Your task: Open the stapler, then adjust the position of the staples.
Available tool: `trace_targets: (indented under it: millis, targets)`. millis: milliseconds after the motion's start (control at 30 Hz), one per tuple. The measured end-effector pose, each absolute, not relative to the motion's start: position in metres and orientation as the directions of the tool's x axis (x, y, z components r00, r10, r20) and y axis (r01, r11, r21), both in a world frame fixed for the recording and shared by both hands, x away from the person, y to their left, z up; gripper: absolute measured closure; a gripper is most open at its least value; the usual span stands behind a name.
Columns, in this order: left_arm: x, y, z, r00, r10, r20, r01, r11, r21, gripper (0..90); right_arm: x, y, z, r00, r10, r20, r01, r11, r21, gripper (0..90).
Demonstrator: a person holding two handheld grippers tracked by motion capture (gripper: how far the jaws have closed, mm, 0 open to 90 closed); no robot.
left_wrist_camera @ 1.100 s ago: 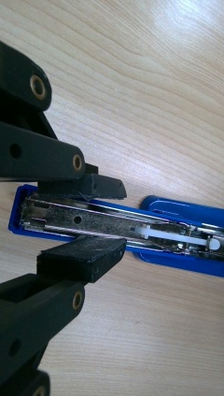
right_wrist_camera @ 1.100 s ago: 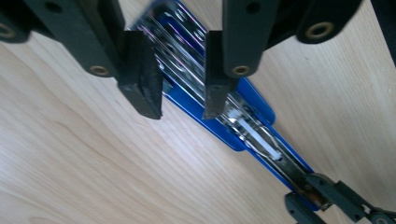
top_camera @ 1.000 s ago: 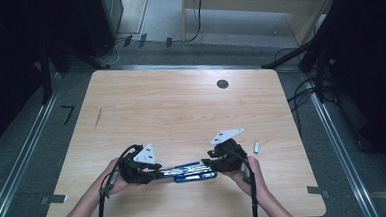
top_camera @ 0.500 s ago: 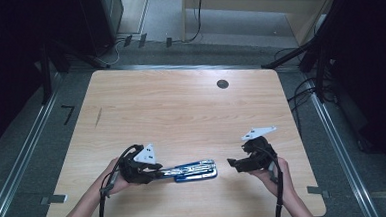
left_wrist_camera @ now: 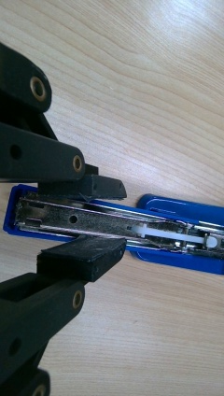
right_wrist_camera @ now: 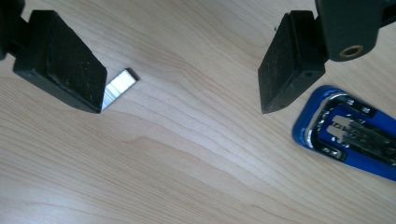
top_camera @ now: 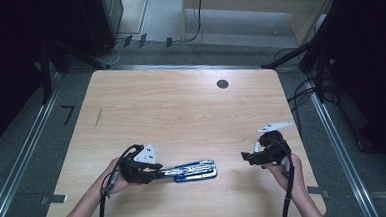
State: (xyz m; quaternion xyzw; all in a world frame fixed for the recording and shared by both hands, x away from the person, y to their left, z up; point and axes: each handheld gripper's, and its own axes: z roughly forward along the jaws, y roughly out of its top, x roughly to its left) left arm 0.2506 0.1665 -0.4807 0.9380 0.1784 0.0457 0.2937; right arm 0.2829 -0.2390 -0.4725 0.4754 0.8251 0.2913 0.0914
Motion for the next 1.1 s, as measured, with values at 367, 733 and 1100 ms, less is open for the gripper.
trace_targets:
  millis: [367, 733, 1100]
  targets:
    - [0.250, 0.166, -0.480, 0.932, 0.361, -0.010, 0.304, -0.769, 0.563, 70.8, 0.288, -0.252, -0.476, -0.488, 0.864, 0.124, 0.753, 0.344, 0.561, 17.4]
    - [0.250, 0.165, -0.480, 0.933, 0.360, -0.012, 0.304, -0.768, 0.563, 70.8, 0.298, -0.261, -0.484, -0.426, 0.893, 0.142, 0.789, 0.290, 0.542, 18.3]
    - [0.251, 0.164, -0.480, 0.934, 0.356, -0.015, 0.302, -0.769, 0.563, 70.9, 0.310, -0.264, -0.496, -0.362, 0.924, 0.118, 0.810, 0.250, 0.531, 28.1]
